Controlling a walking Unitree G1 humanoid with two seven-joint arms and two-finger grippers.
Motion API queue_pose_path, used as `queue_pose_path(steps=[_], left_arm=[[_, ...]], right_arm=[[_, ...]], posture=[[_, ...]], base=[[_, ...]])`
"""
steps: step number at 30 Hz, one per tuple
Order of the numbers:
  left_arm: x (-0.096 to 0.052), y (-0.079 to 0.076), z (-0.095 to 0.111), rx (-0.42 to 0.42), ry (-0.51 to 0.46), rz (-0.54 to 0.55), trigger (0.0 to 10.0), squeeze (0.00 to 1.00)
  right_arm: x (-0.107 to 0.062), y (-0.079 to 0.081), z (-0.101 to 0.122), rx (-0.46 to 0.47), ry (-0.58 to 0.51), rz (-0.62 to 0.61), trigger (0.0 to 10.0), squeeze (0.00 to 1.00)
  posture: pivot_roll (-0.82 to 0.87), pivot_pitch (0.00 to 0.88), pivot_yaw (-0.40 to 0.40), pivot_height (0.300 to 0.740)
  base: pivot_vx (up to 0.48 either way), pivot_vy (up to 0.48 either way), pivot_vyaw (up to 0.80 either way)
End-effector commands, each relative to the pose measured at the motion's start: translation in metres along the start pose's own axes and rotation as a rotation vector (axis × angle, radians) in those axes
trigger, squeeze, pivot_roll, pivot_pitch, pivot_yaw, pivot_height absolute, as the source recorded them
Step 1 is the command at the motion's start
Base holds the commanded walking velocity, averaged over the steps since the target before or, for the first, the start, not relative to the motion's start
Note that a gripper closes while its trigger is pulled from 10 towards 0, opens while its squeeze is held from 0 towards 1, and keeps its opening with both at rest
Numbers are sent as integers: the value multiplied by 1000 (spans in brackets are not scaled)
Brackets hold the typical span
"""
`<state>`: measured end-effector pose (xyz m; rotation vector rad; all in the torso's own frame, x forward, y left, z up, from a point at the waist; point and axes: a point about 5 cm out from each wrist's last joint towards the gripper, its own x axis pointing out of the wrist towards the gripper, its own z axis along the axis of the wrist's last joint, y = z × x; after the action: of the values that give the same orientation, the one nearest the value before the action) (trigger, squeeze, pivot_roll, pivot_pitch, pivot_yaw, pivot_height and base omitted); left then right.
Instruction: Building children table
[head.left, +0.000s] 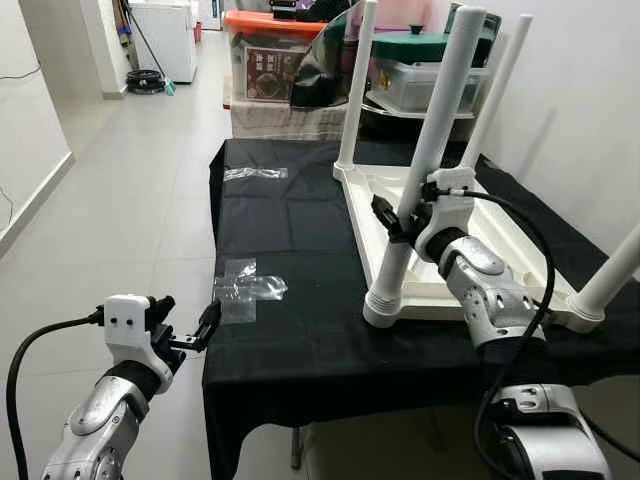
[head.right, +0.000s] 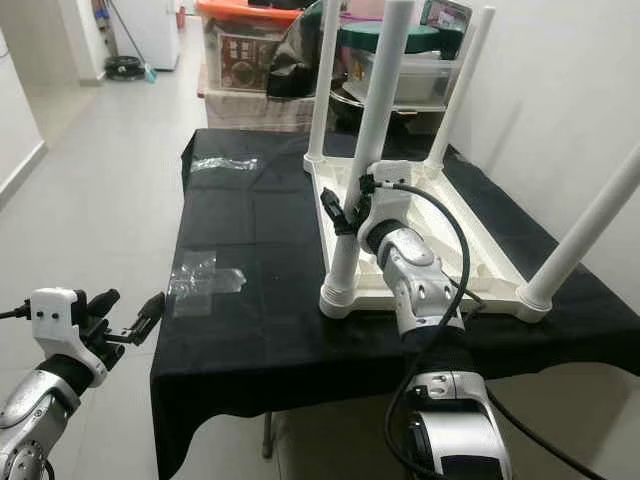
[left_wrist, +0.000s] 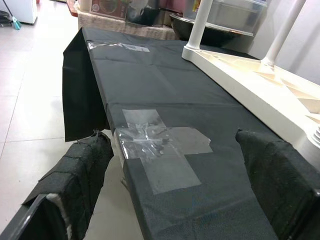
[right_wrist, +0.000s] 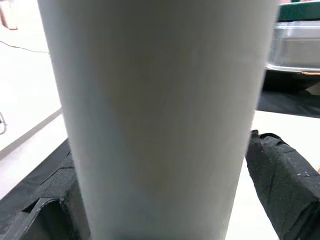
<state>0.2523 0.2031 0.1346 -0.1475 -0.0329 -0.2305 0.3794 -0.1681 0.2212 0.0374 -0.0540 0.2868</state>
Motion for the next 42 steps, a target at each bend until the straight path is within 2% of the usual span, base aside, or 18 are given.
queue_pose_path(steps=[1, 2, 3, 4, 5, 6, 7, 23, 27, 30, 32, 34, 37, 38, 42], left_arm=[[1, 0, -3, 3, 14, -11, 10000, 0], [1, 0, -3, 3, 14, -11, 10000, 0], [1, 0, -3, 4, 15, -11, 10000, 0], [1, 0, -3, 4, 15, -11, 10000, 0], [1, 0, -3, 4, 15, -11, 10000, 0], [1, 0, -3, 4, 16, -11, 10000, 0], [1, 0, -3, 5, 16, -12, 10000, 0], [0, 0, -4, 4, 19, -10, 10000, 0], [-1, 0, -4, 3, 18, -6, 10000, 0], [-1, 0, -4, 2, 17, -2, 10000, 0], [-1, 0, -4, 2, 17, -2, 10000, 0], [-1, 0, -4, 1, 16, 0, 10000, 0], [0, 1, -3, 2, 13, 8, 10000, 0], [0, 1, -3, 2, 13, 8, 10000, 0], [1, 1, -3, 2, 11, 17, 10000, 0]], right_arm=[[2, -2, 5, 5, -23, 14, 9686, 0], [2, -2, 5, 5, -23, 14, 9686, 0], [3, -4, 5, -4, -20, 15, 6784, 0], [3, -4, 5, -4, -20, 15, 6784, 0], [3, -5, 4, -9, -18, 14, 5020, 0], [3, -7, 4, -15, -16, 15, 4196, 0], [3, -8, 3, -21, -14, 15, 0, 0], [2, -16, -7, -24, 5, -22, 0, 0], [2, -18, -13, -11, 17, -89, 0, 0], [-5, -17, -35, -18, 78, -302, 0, 0], [-5, -17, -35, -18, 78, -302, 0, 0], [-8, -10, -48, -1, 117, -407, 0, 0], [-8, 13, -66, 64, 189, -564, 0, 0], [-8, 13, -66, 64, 189, -564, 0, 0], [2, 44, -79, 129, 270, -620, 0, 0]], posture=[[54, 0, -71, 740], [54, 0, -71, 740], [54, 0, -71, 740], [54, 0, -71, 740], [55, 0, -71, 740], [55, 0, -71, 740], [55, 0, -71, 740], [54, 0, -72, 740], [59, 0, -78, 740], [61, 0, -78, 740], [61, 0, -78, 740], [64, 0, -78, 740], [73, 0, -80, 740], [73, 0, -80, 740], [73, 0, -84, 740]], base=[[0, 0, 0], [0, 0, 0], [0, 0, 0], [0, 0, 0], [0, 0, 0], [0, 0, 0], [0, 0, 0], [0, 0, 0], [0, 0, 0], [0, 0, 0], [0, 0, 0], [0, 0, 0], [0, 0, 0], [0, 0, 0], [0, 0, 0]])
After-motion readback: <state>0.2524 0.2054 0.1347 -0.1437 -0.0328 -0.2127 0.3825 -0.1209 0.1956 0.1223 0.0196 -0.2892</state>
